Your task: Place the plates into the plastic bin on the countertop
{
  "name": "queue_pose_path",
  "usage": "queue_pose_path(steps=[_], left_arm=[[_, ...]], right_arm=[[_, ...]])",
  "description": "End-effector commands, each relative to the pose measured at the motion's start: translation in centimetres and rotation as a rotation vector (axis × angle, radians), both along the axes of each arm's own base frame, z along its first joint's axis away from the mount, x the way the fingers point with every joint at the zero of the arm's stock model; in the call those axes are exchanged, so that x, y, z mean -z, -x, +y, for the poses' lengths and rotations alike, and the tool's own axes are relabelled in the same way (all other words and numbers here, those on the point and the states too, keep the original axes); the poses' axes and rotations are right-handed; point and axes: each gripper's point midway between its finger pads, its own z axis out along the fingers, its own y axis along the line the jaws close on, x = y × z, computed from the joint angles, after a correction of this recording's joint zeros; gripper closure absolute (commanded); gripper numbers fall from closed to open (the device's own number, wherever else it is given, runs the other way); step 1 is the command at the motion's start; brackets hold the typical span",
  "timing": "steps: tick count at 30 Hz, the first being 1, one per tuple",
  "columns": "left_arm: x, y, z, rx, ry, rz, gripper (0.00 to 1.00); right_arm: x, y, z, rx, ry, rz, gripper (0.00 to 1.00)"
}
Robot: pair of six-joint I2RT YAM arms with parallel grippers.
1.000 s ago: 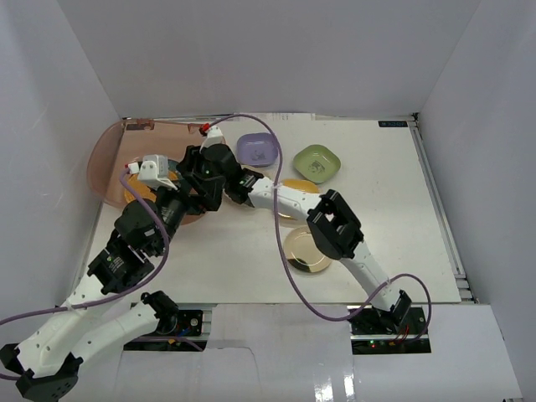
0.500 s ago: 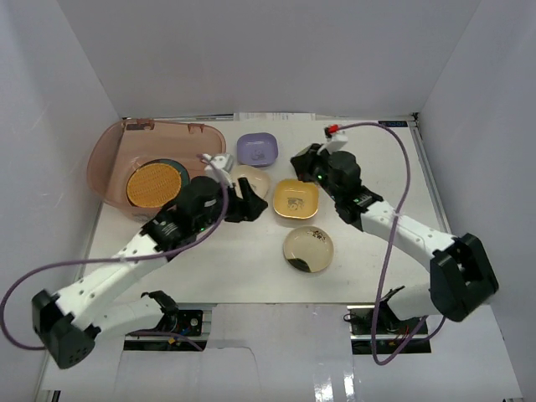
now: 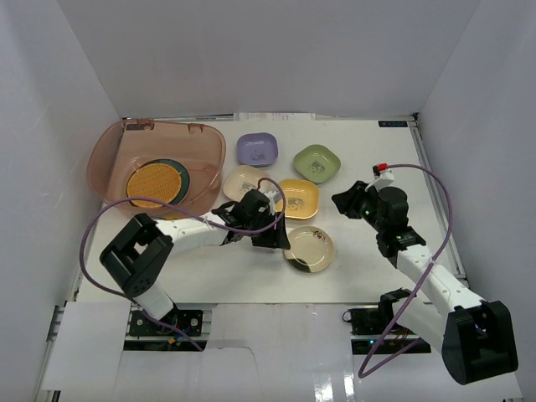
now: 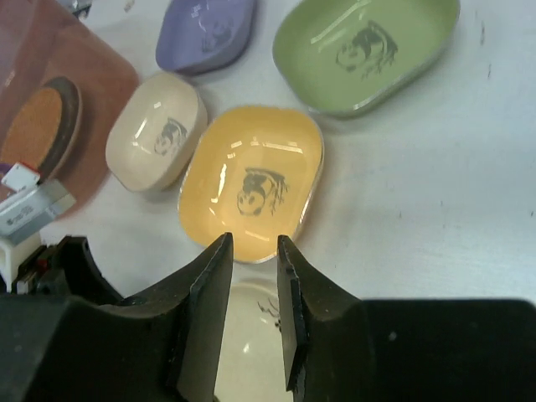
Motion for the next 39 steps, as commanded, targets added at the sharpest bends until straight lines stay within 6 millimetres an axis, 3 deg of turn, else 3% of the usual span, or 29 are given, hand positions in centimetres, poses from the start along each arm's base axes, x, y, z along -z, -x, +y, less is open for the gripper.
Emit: queue_pose_path(steps=[1,6,12,14,15,18,21,25,26,28,29,30,32,33,36,37,38,39], left_arm=[[-1.1,-0.9,-2.3,0.035,0.073,-0.025,0.37],[1.6,-1.0,-2.6,0.038,0.038,0.019,0.44],[3.3,-1.6,-3.0,0.025,0.021,0.025,0.56],[3.8,-1.6,-3.1,0.024,0.015,0.041,0.63],[4.2,-1.6,-3.0,0.021,0.006,0.045,0.76],[4.3,-1.4,-2.6,0.015,-0.004,0.046,0.97],[3.6,-0.8,-1.9,0.026,-0.007,0.039,1.00],[0.5,0.7,-1.5,0.073,0.050,0.024,1.00],[-2.2,0.8,-1.6,0.082,0.100,-0.017,1.00],[-5.6,0.6,-1.5,0.079,0.144,-0.060,1.00],[-8.9,0.3,-1.2,0.068,0.193,-0.124,1.00],[-10.8,-0.2,-0.9,0.051,0.214,-0.159,1.00],[-15.7,-1.8,0.8,-0.016,0.258,-0.244,1.00],[-17.2,-2.6,1.7,-0.048,0.270,-0.270,1.00],[-22.0,-6.5,6.8,-0.233,0.285,-0.382,1.00],[-22.8,-8.7,9.8,-0.336,0.267,-0.410,1.00],[-24.2,-9.8,11.4,-0.393,0.272,-0.441,1.00],[-25.0,-11.8,15.0,-0.514,0.255,-0.476,1.00]], right_arm=[[0.8,1.6,0.5,-0.082,-0.042,0.031,0.66],[0.8,2.2,0.7,-0.101,-0.065,0.020,0.66],[1.2,2.6,1.1,-0.116,-0.098,0.028,0.66],[1.5,2.7,1.2,-0.122,-0.104,0.033,0.66],[1.5,2.8,1.3,-0.126,-0.108,0.034,0.66],[1.4,2.9,1.4,-0.135,-0.116,0.033,0.66],[0.8,2.9,1.4,-0.130,-0.125,0.022,0.66],[-0.8,2.5,1.1,-0.108,-0.124,-0.011,0.62],[-1.6,2.4,1.1,-0.106,-0.125,-0.027,0.59],[-2.7,2.3,0.8,-0.094,-0.122,-0.055,0.57],[-2.9,2.3,0.7,-0.087,-0.121,-0.052,0.55],[-3.8,2.3,0.6,-0.081,-0.125,-0.078,0.54],[-4.2,2.4,0.1,-0.055,-0.125,-0.081,0.52],[-5.2,2.4,-0.3,-0.033,-0.129,-0.106,0.53],[-6.7,3.1,-0.8,-0.011,-0.155,-0.145,0.53],[-6.9,3.3,-0.8,-0.014,-0.160,-0.153,0.53],[-7.2,3.4,-0.7,-0.017,-0.167,-0.158,0.53],[-7.2,3.6,-0.3,-0.045,-0.172,-0.156,0.53]])
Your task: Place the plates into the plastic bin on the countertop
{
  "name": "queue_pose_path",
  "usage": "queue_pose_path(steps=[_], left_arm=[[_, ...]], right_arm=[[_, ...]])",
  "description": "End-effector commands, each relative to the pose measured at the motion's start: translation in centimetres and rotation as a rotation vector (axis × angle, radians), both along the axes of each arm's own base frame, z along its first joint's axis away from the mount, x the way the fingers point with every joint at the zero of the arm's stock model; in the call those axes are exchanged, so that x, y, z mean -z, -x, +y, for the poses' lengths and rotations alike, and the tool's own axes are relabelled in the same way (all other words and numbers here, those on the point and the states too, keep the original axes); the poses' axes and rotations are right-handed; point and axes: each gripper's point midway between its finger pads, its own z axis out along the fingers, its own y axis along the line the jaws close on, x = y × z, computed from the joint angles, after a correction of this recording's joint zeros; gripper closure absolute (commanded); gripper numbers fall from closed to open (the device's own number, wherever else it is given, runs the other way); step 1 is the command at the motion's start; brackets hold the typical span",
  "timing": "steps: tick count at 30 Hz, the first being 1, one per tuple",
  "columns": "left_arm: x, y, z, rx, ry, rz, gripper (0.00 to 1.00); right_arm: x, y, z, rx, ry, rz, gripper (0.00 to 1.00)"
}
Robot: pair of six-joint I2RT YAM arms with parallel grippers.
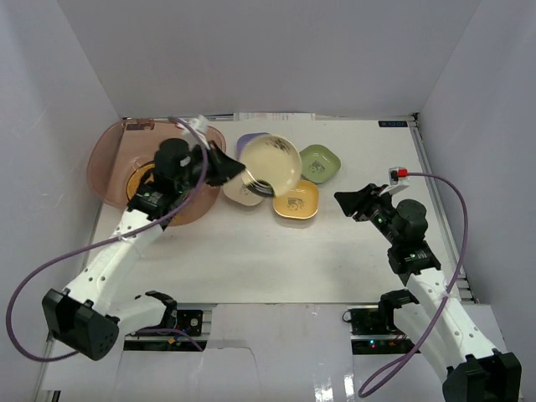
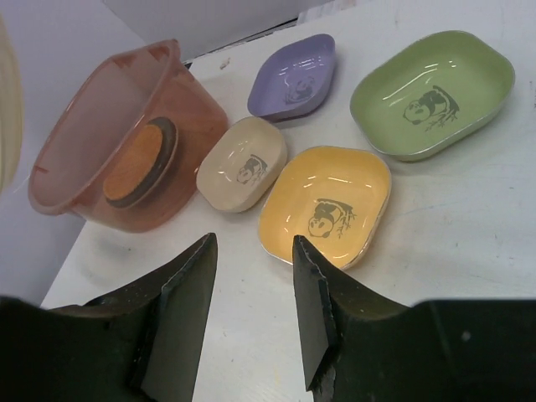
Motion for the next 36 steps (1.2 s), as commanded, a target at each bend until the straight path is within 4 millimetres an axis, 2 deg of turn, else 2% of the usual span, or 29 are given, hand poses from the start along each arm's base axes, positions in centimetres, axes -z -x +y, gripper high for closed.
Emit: queue_pose_path(steps=[1,2,3,5,6,8,9,11,13,14,16,22,25,26,28,29,32,33,35,36], left_arm=[[-1.7,-4.5,9.0,-0.320,-0.020,-0.011,1.00],[-1.9,-5.4,10.9,-0.392,-0.024,-0.016,1.00],[-1.8,-7.0,14.7,-0.531,-0.036,-0.021,1.00],[-0.8,-8.1,18.4,-0.657,-0.032,0.004,1.00],[-0.5,-8.6,22.1,-0.763,-0.020,0.009,1.00],[0.3,-9.0,24.7,-0.848,0.009,0.027,1.00],[1.0,-9.1,26.6,-0.912,0.003,0.035,1.00],[2.1,-9.5,28.5,-0.977,-0.012,0.066,1.00],[2.8,-9.9,30.3,-1.047,-0.049,0.078,1.00],[3.9,-10.3,30.8,-1.058,-0.070,0.110,1.00],[4.8,-10.4,32.3,-1.126,-0.107,0.129,1.00],[8.4,-10.6,34.6,-1.210,-0.181,0.212,1.00],[9.8,-9.9,35.2,-1.234,-0.223,0.243,1.00],[10.7,-9.4,35.2,-1.239,-0.233,0.260,1.00],[11.4,-8.8,35.5,-1.263,-0.243,0.270,1.00],[12.2,-8.3,35.6,-1.273,-0.253,0.289,0.98],[13.4,-7.8,35.7,-1.282,-0.262,0.315,0.73],[13.8,-7.8,35.5,-1.274,-0.254,0.324,0.60],[14.2,-8.0,35.1,-1.256,-0.236,0.322,0.44],[14.2,-8.1,35.0,-1.256,-0.234,0.319,0.41]], right_arm=[[-2.1,0.0,0.3,-0.017,-0.027,-0.031,0.52],[-1.5,-0.2,0.6,-0.032,-0.024,-0.008,0.52],[-1.2,0.0,1.1,-0.066,-0.023,0.001,0.52],[0.0,-0.2,1.7,-0.093,-0.014,0.039,0.52],[0.2,-0.2,1.9,-0.104,-0.011,0.037,0.52],[1.3,-0.4,2.1,-0.109,0.006,0.064,0.51],[1.6,-0.6,2.2,-0.103,0.016,0.068,0.50],[2.8,-0.9,2.3,-0.108,0.035,0.101,0.50],[3.2,-1.1,2.7,-0.122,0.033,0.103,0.49],[4.1,-1.2,3.0,-0.129,0.039,0.128,0.49],[4.5,-1.5,3.3,-0.134,0.043,0.131,0.48],[7.3,-2.5,3.8,-0.131,0.101,0.201,0.43],[8.9,-3.0,3.5,-0.106,0.123,0.237,0.35],[9.8,-3.0,3.7,-0.108,0.130,0.260,0.34],[10.3,-3.3,4.0,-0.109,0.121,0.275,0.31],[11.2,-3.5,4.2,-0.110,0.122,0.307,0.30],[12.2,-4.3,4.8,-0.104,0.120,0.343,0.29],[12.8,-4.6,4.7,-0.095,0.128,0.363,0.29],[12.9,-5.6,4.6,-0.063,0.141,0.364,0.29],[13.0,-6.0,4.5,-0.055,0.146,0.365,0.29]])
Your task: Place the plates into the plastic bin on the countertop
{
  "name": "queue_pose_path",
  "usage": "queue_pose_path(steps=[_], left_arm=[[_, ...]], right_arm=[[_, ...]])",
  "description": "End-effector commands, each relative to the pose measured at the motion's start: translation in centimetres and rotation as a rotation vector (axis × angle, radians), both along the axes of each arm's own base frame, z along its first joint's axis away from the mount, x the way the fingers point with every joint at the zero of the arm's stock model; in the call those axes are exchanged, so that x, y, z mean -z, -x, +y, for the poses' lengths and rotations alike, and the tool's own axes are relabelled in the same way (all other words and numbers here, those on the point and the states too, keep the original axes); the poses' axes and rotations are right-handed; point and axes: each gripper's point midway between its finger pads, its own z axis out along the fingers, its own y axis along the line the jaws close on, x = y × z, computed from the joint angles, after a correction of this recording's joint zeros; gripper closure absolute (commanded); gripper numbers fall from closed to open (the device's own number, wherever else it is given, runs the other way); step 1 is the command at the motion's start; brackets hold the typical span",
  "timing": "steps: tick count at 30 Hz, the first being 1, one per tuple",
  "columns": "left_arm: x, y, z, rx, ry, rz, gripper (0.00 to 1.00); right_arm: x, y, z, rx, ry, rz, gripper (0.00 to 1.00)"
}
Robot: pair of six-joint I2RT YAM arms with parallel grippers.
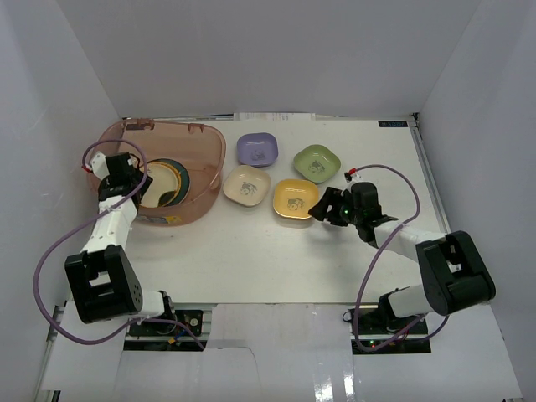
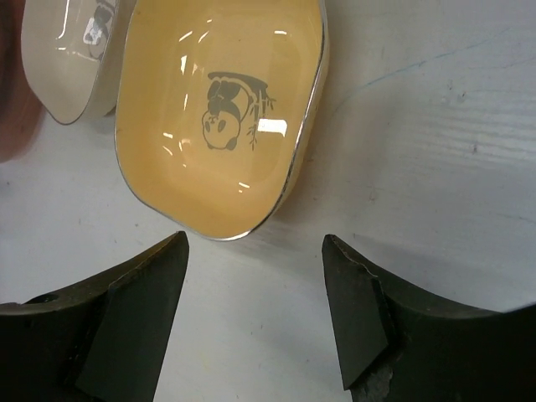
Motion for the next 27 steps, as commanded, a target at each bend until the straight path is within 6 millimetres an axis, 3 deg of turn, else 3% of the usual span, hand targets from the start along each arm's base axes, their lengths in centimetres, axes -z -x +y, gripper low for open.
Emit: queue_pose_path(steps=[1,4,7,10,13,14,15,16,17,19,20,23,24,26,27], left_arm=[[-1.3,-0.6,0.1,-0.003,0.001,-0.068,0.38],[-1.7,-1.3,-1.1,0.046,0.046,-0.102,0.32],[-4.5,-2.1,-2.7,0.120,0.038,-0.190,0.30],[-9.0,-2.5,-6.0,0.224,-0.038,-0.294,0.30],[-12.4,-2.2,-11.5,0.361,-0.104,-0.363,0.31],[-12.8,-1.8,-14.8,0.451,-0.092,-0.378,0.32],[-13.0,-1.3,-16.3,0.496,-0.107,-0.378,0.33],[-12.5,-0.7,-17.8,0.527,-0.112,-0.365,0.33],[-11.7,0.4,-20.8,0.599,-0.109,-0.347,0.35],[-10.3,1.8,-22.9,0.641,-0.107,-0.324,0.36],[-8.2,3.2,-25.0,0.699,-0.098,-0.276,0.36],[-4.4,4.9,-27.6,0.737,-0.079,-0.191,0.34],[-3.6,5.0,-27.9,0.729,-0.072,-0.175,0.32],[-1.8,5.0,-29.4,0.742,-0.026,-0.139,0.31],[-1.2,4.9,-29.7,0.745,-0.021,-0.132,0.29]], right_arm=[[-2.0,-3.3,0.4,0.046,0.001,-0.084,0.28],[-1.2,-4.3,0.4,0.062,0.037,-0.068,0.28],[-0.9,-5.5,0.2,0.084,0.073,-0.072,0.30],[-0.6,-6.3,0.5,0.088,0.096,-0.063,0.34],[-0.1,-6.9,0.9,0.084,0.115,-0.049,0.42],[0.0,-7.0,0.8,0.088,0.128,-0.047,0.45],[-0.1,-7.1,0.8,0.091,0.133,-0.049,0.49],[0.0,-7.1,0.8,0.092,0.141,-0.048,0.51],[0.1,-7.2,0.6,0.100,0.157,-0.052,0.53],[0.8,-7.0,0.3,0.105,0.176,-0.039,0.55],[1.1,-7.0,0.2,0.106,0.183,-0.030,0.55],[2.3,-6.4,-0.1,0.102,0.201,0.007,0.64],[2.1,-6.3,0.0,0.102,0.195,0.003,0.74],[1.9,-6.1,-0.8,0.133,0.212,-0.007,0.83],[0.7,-6.0,-0.7,0.133,0.198,-0.034,0.87]])
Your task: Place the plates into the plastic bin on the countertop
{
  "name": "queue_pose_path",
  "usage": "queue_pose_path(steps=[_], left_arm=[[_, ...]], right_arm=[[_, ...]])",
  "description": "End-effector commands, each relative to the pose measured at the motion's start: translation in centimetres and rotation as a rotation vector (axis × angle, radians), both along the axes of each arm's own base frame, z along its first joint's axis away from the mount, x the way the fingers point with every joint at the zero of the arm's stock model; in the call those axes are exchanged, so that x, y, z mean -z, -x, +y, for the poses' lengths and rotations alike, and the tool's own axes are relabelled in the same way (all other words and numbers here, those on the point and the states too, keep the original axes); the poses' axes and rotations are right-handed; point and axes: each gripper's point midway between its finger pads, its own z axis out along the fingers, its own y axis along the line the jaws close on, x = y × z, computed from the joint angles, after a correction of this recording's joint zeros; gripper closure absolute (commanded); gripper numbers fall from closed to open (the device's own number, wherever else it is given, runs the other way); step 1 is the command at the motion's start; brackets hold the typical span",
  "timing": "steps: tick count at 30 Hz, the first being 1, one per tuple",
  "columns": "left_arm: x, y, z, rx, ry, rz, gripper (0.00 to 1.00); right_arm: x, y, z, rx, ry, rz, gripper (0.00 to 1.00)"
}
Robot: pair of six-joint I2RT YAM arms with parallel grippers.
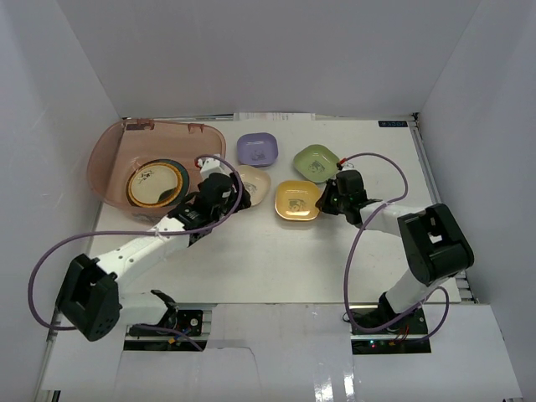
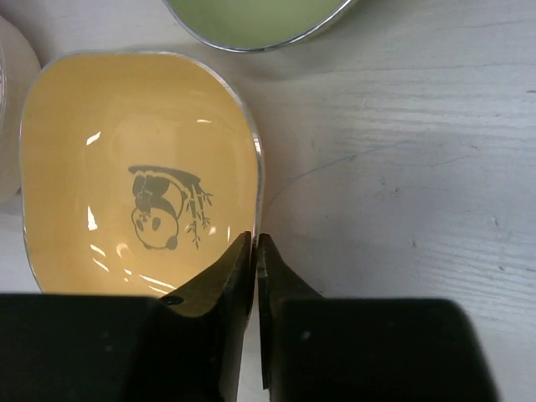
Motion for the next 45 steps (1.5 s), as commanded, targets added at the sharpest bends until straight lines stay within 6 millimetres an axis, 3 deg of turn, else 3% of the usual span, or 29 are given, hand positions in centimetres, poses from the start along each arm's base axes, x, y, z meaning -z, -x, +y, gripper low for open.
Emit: queue_pose_path(steps=[1,4,7,8,14,19,23,26,29,34,38,41,44,45], left_arm=[[2.5,-0.6,-0.6,-0.062,0.019,0.044,0.21],[3.6,-1.4,-1.0,-0.080,0.028,0.038,0.08],[4.5,-2.9,-1.7,-0.118,0.057,0.021,0.07],[5.6,-3.2,-1.5,-0.138,0.036,0.035,0.07],[6.5,-6.0,-0.8,-0.233,-0.027,-0.029,0.25],[9.0,-5.6,-0.2,-0.260,-0.076,0.030,0.27],[9.5,-5.4,0.7,-0.300,-0.076,0.022,0.26],[10.0,-6.2,0.1,-0.300,-0.081,0.022,0.26],[11.1,-6.1,-0.3,-0.284,-0.083,0.049,0.37],[11.7,-4.5,0.6,-0.278,-0.088,0.071,0.55],[11.3,-3.6,1.0,-0.270,-0.083,0.070,0.86],[9.8,-2.8,0.1,-0.233,-0.089,0.046,1.00],[6.8,-1.8,-1.0,-0.184,-0.095,0.007,1.00],[4.6,-1.4,-1.0,-0.170,-0.080,-0.030,1.00]], right_arm=[[-2.4,-0.2,-0.6,0.028,0.004,-0.073,0.90],[-3.8,1.6,-0.3,0.008,-0.035,-0.096,0.92],[-4.5,3.6,0.1,-0.030,-0.066,-0.097,0.92],[-4.2,4.3,-0.1,-0.033,-0.066,-0.086,0.92],[-6.6,5.7,0.3,-0.070,-0.114,-0.141,0.92],[-7.4,6.1,0.0,-0.086,-0.089,-0.161,0.92],[-7.7,6.4,0.7,-0.112,-0.121,-0.169,0.92],[-7.3,6.8,1.2,-0.134,-0.137,-0.147,0.92],[-7.5,7.0,1.3,-0.140,-0.136,-0.151,0.92],[-8.3,7.1,1.1,-0.135,-0.134,-0.176,0.92],[-9.4,7.2,1.2,-0.137,-0.154,-0.200,0.92],[-10.3,7.3,0.9,-0.129,-0.148,-0.224,0.92],[-11.7,7.1,0.4,-0.112,-0.143,-0.267,0.92],[-12.0,7.1,0.2,-0.105,-0.139,-0.273,0.92]])
